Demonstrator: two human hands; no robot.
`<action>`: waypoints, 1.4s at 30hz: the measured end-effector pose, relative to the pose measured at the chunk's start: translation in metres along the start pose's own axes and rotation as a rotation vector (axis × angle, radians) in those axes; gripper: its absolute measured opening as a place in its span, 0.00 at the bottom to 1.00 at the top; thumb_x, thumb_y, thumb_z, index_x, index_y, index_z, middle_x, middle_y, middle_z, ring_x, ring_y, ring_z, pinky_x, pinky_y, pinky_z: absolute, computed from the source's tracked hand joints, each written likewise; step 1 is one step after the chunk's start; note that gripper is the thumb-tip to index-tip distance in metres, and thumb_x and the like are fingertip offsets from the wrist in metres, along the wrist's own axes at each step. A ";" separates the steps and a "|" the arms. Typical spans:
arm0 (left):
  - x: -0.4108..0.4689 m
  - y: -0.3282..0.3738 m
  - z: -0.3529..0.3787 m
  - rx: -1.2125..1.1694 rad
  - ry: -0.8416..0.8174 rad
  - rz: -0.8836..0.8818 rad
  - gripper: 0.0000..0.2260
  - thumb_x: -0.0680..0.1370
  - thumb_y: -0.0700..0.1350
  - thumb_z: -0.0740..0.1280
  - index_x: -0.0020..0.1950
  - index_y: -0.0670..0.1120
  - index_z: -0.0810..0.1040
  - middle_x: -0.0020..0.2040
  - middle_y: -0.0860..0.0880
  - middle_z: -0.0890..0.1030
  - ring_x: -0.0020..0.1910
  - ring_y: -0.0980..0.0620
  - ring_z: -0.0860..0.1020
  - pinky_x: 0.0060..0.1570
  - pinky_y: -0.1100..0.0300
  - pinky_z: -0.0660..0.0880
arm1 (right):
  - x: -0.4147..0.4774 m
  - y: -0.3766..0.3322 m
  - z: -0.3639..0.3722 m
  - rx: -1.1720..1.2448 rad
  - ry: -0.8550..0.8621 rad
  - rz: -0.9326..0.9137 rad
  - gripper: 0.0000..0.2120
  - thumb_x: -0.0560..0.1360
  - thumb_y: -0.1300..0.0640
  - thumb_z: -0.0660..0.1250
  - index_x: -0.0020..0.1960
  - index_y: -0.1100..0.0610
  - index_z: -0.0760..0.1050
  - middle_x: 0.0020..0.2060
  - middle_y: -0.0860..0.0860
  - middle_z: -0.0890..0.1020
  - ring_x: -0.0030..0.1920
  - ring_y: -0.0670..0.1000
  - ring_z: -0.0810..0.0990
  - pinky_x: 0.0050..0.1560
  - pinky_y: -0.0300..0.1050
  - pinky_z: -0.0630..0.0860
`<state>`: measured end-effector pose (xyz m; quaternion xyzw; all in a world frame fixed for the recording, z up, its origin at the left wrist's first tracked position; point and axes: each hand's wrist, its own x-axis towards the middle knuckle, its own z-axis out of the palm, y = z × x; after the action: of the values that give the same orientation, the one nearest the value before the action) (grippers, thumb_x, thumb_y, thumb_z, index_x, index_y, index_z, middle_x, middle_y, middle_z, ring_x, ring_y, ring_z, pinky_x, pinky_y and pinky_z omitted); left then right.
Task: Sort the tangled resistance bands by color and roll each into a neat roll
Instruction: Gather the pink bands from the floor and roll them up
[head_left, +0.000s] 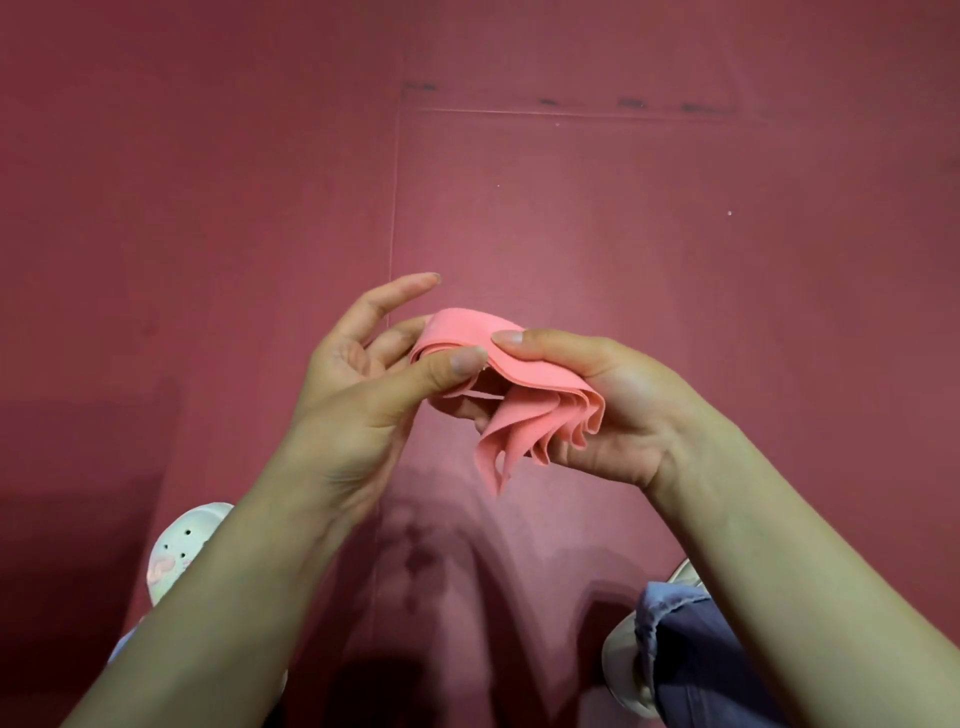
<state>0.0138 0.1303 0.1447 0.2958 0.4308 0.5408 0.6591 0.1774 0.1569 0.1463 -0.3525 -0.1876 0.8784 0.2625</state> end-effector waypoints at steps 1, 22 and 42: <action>0.000 -0.001 0.001 -0.010 0.000 -0.005 0.30 0.62 0.32 0.71 0.63 0.45 0.74 0.42 0.44 0.81 0.37 0.54 0.81 0.40 0.65 0.78 | 0.000 0.001 0.000 0.007 0.015 -0.001 0.10 0.67 0.61 0.70 0.46 0.65 0.83 0.44 0.61 0.84 0.44 0.58 0.85 0.42 0.47 0.82; 0.002 0.002 -0.014 0.351 -0.205 -0.026 0.30 0.57 0.47 0.78 0.58 0.49 0.79 0.48 0.47 0.83 0.47 0.53 0.81 0.46 0.64 0.77 | 0.003 0.003 -0.002 -0.185 0.112 0.082 0.10 0.62 0.54 0.73 0.38 0.60 0.83 0.34 0.54 0.82 0.32 0.50 0.82 0.32 0.40 0.78; -0.004 -0.012 0.010 0.050 0.076 -0.017 0.32 0.62 0.54 0.79 0.62 0.45 0.75 0.47 0.43 0.84 0.47 0.45 0.82 0.56 0.46 0.78 | 0.008 0.014 0.008 0.043 0.011 0.013 0.14 0.67 0.56 0.69 0.49 0.63 0.80 0.44 0.58 0.80 0.49 0.57 0.76 0.34 0.45 0.80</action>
<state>0.0279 0.1238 0.1395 0.2877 0.4711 0.5351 0.6395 0.1625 0.1495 0.1403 -0.3528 -0.1647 0.8821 0.2653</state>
